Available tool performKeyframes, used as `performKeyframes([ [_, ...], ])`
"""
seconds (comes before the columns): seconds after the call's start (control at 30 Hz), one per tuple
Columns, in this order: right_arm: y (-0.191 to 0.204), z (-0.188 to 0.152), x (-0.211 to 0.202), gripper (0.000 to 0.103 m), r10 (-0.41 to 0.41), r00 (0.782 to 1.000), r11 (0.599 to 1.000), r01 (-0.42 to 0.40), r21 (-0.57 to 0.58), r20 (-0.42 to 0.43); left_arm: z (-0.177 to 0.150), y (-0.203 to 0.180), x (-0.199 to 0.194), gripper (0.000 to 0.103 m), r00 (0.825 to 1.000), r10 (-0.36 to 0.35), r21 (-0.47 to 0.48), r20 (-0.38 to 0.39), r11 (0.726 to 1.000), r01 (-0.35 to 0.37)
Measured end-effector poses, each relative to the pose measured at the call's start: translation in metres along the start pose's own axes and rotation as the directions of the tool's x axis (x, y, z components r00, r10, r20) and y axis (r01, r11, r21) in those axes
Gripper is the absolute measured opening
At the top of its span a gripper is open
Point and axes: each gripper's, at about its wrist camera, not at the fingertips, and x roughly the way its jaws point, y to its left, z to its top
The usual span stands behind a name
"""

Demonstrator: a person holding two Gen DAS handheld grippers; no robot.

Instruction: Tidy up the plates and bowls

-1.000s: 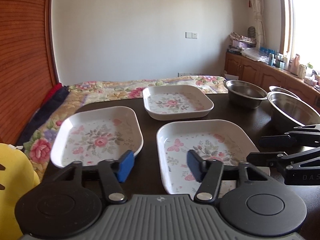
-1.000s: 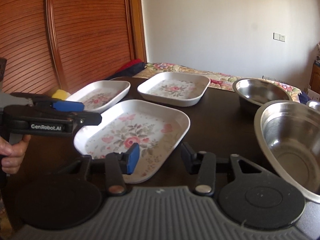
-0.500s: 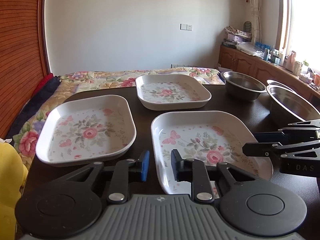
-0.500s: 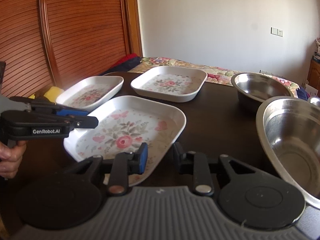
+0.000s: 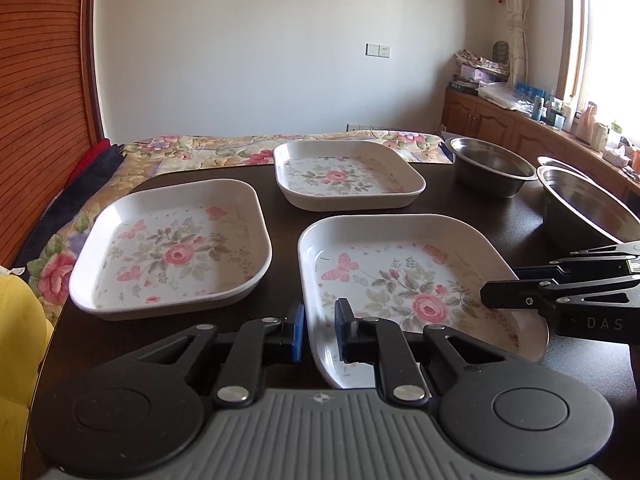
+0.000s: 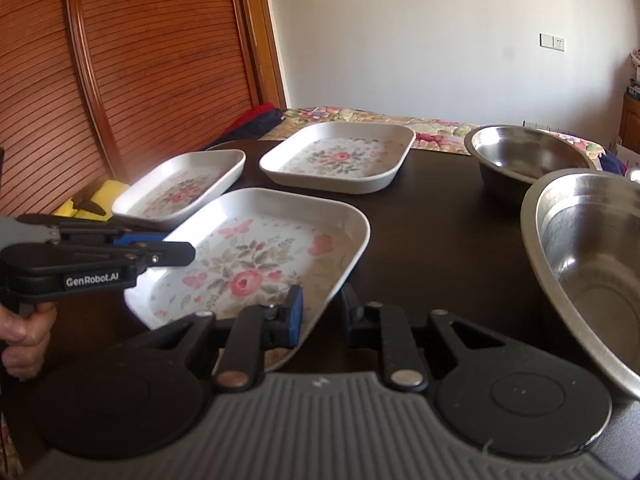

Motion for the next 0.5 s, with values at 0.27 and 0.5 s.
performKeyframes([
  [0.27,0.002,-0.002,-0.006,0.017,-0.004,1.0,1.0,0.004,0.002,0.007,-0.003,-0.001,-0.012,0.017,1.0,0.004,-0.032,-0.006,0.999,-0.004],
  [0.5,0.005,-0.005,-0.025,0.017,-0.012,1.0,1.0,0.012,-0.005,0.027,-0.006,-0.01,-0.032,0.017,1.0,-0.001,-0.021,0.007,1.0,0.001],
])
